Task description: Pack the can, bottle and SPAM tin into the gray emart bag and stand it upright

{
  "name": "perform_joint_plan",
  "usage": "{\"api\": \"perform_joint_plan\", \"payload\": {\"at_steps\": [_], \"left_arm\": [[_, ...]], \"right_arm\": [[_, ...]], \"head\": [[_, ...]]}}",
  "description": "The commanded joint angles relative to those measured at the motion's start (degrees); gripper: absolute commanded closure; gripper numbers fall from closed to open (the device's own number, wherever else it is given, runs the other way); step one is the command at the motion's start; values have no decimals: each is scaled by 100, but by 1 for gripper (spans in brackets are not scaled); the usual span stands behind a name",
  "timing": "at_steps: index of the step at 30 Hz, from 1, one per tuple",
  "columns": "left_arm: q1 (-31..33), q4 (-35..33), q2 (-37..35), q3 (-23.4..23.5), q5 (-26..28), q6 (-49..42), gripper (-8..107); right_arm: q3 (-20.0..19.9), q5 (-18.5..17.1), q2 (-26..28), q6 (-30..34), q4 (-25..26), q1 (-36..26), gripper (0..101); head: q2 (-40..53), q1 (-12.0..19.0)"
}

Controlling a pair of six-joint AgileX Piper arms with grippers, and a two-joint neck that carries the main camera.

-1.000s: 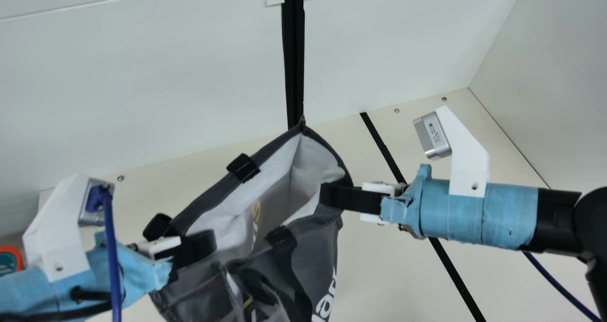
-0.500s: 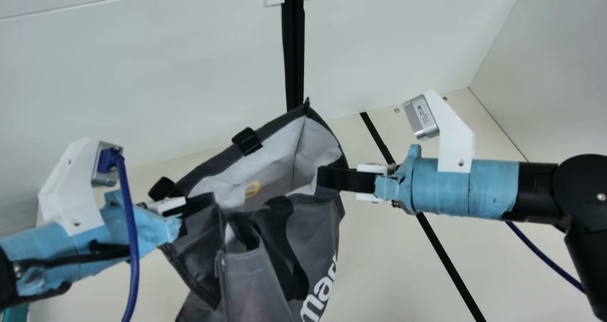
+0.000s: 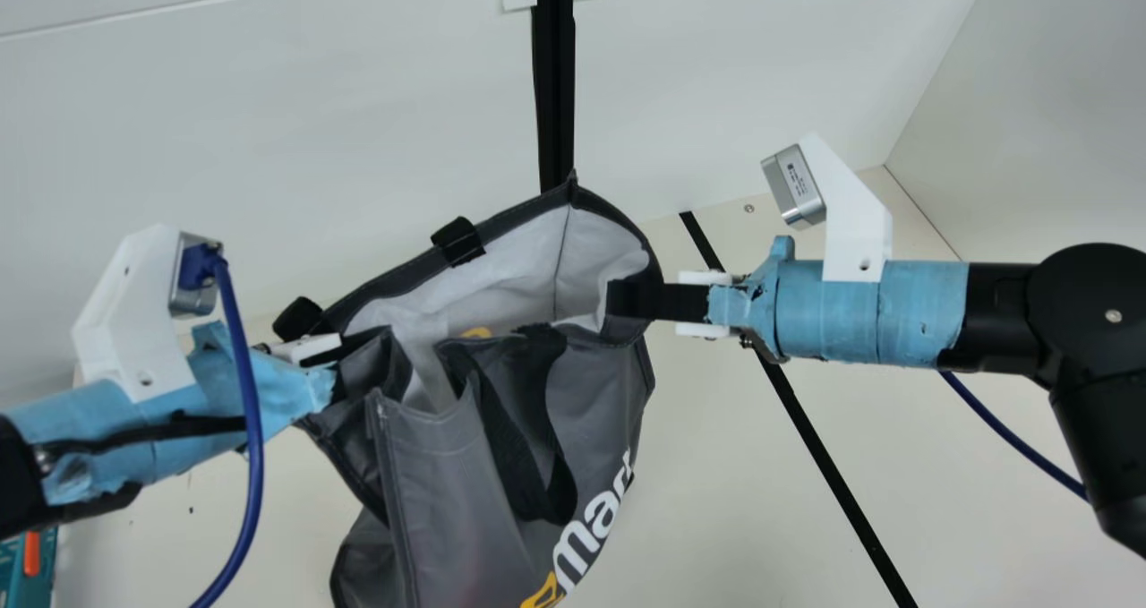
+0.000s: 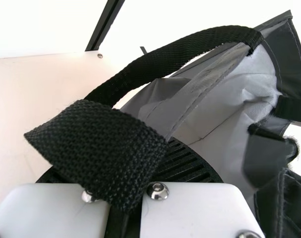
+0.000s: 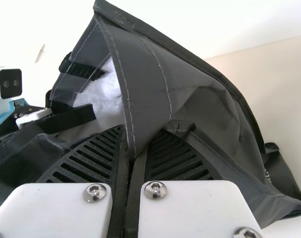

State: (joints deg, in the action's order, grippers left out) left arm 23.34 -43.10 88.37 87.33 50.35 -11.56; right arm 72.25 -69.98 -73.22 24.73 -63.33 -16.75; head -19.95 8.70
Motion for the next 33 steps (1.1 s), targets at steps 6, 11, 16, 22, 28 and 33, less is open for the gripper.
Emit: {"api": "perform_joint_plan", "payload": {"at_steps": [6,11,16,22,28,33], "left_arm": [[-11,-15,12,0,-28,-32,107],[-11,-15,12,0,-28,-32,107],[-11,-15,12,0,-28,-32,107],[-11,-15,12,0,-28,-32,104],[-11,-15,12,0,-28,-32,84],[-11,-15,12,0,-28,-32,67]], "right_arm": [[0,1,0,0,1,0,101],[0,1,0,0,1,0,101],[0,1,0,0,1,0,101],[0,1,0,0,1,0,101],[0,1,0,0,1,0,101],[0,1,0,0,1,0,101]], "head": [[-5,130],[-5,130],[-5,130],[-5,130],[-5,130],[-5,130]]}}
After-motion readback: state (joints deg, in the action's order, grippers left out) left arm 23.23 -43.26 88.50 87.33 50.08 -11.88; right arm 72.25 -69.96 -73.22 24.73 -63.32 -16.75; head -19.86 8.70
